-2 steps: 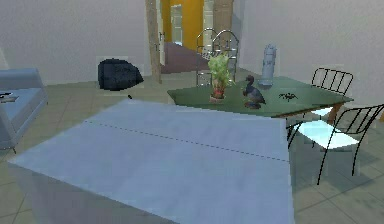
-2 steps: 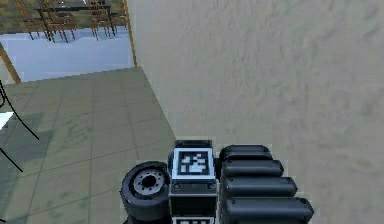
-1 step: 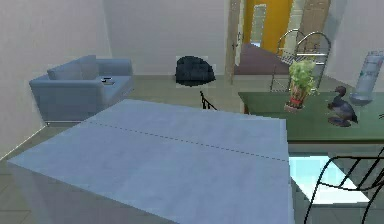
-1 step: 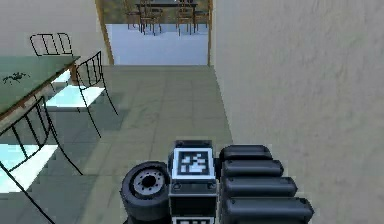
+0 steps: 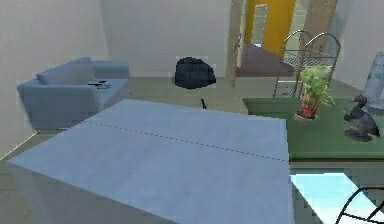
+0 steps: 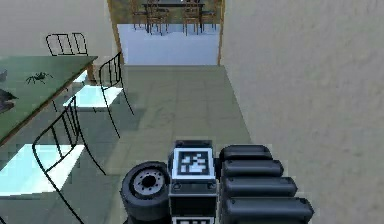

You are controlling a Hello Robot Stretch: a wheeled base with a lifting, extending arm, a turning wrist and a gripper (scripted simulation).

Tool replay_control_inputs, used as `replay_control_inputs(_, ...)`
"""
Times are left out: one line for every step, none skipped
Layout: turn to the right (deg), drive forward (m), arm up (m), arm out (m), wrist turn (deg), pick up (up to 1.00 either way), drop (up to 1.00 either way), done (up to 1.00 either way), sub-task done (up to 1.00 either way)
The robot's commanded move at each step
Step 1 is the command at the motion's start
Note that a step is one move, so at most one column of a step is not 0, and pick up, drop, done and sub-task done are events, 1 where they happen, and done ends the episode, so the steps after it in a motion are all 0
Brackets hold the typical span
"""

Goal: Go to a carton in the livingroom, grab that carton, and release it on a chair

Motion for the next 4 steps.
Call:
replay_control_inputs(45.0, 0.0, 0.0, 0.0, 0.0, 0.0, 0.0, 0.0, 0.0)
replay_control_inputs(21.0, 0.0, 0.0, 0.0, 0.0, 0.0, 0.0, 0.0, 0.0)
replay_control_inputs(0.0, 0.4, 0.0, 0.0, 0.0, 0.0, 0.0, 0.0, 0.0)
replay_control_inputs(-45.0, 0.0, 0.0, 0.0, 0.0, 0.0, 0.0, 0.0, 0.0)
